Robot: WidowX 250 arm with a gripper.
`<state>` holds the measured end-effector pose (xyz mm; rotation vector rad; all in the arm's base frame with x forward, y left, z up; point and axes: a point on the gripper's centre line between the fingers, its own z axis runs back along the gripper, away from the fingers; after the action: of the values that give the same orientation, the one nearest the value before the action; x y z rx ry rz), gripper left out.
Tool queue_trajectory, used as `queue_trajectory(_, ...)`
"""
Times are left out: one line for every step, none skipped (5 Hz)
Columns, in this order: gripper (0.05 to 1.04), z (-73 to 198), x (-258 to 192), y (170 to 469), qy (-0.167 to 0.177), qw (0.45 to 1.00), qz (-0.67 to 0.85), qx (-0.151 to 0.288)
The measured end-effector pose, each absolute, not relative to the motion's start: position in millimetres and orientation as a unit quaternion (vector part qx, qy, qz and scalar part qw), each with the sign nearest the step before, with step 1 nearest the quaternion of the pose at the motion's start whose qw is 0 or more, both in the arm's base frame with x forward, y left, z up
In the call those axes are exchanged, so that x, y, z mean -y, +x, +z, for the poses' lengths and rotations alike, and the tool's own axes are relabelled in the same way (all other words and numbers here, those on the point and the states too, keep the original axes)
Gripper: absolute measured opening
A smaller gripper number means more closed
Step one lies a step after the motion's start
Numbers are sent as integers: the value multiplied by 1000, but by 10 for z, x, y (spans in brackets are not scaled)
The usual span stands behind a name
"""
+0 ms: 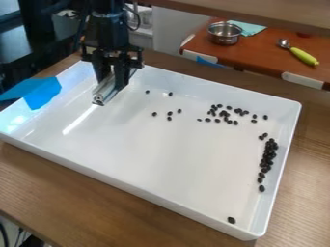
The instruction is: Sweep into pile
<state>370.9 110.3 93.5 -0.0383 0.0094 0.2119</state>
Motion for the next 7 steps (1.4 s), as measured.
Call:
queue_trajectory(379,787,-1184,3718,4,994,107,-18)
queue_trajectory(379,755,-1137,3767,17,994,106,-14)
queue_trajectory(379,659,-982,3833,26,995,93,-16)
queue_trajectory(379,651,-839,3857,26,995,91,-18)
queue_trajectory(379,633,-683,3867,27,996,88,-20)
queue_trajectory(379,604,-491,3871,27,996,86,-23)
queue_trajectory(379,586,-351,3866,23,996,88,-26)
